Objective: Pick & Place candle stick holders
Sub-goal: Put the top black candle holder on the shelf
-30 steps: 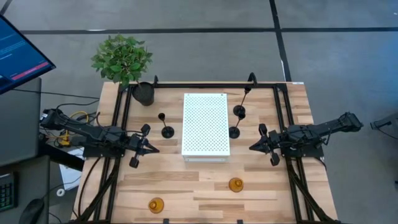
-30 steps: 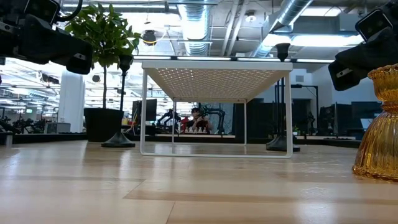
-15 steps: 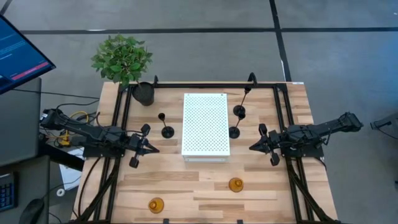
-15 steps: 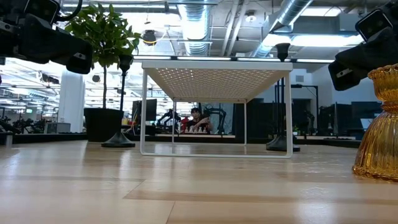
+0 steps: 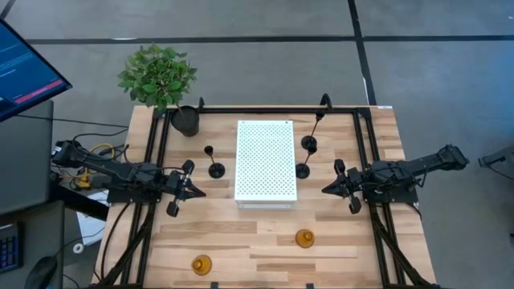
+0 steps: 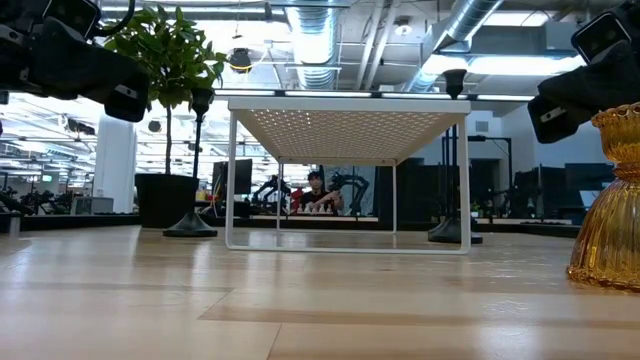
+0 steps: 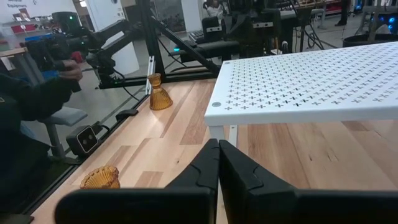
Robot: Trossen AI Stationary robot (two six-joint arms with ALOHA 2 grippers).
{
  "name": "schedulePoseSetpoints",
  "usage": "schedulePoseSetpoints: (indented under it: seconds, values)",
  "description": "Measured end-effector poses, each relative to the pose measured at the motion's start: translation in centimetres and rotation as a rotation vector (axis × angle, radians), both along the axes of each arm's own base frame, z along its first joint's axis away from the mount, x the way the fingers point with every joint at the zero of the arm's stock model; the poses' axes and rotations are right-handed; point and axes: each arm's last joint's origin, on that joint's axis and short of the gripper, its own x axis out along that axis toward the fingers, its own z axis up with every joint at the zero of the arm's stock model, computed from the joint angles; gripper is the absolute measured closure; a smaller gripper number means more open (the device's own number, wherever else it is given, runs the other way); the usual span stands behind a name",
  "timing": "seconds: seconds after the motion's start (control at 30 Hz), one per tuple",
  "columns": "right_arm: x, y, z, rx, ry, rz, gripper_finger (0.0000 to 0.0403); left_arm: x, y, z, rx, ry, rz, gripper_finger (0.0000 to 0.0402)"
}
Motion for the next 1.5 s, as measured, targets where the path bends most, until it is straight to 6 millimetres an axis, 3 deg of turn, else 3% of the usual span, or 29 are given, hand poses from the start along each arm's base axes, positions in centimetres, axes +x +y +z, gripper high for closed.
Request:
schedulePoseSetpoints:
  seconds: [0.23, 0.47, 0.67, 1.13, 1.5]
  values:
    - [0.0, -0.2, 0.2, 0.015, -0.017, -0.059, 0.0403, 0.0, 0.0, 0.1, 0.003, -0.007, 0.0, 0.0392]
    - [0.0, -1.3, 0.9, -0.042, -0.073, -0.428, 0.0403, 0.0, 0.0, 0.1, 0.001, -0.015, 0.001, 0.0392]
    - [-0.1, -1.7, 1.0, -0.127, -0.071, -0.562, 0.0403, 0.0, 0.0, 0.1, 0.001, -0.016, 0.001, 0.0392]
    - [0.1, -3.9, 1.0, -0.132, -0.058, -0.656, 0.0403, 0.0, 0.2, 0.1, 0.006, -0.017, 0.064, 0.0392]
    - [0.5, -6.2, 0.1, -0.111, 0.049, -0.701, 0.0403, 0.0, 0.2, 0.1, 0.006, -0.017, 0.065, 0.0392]
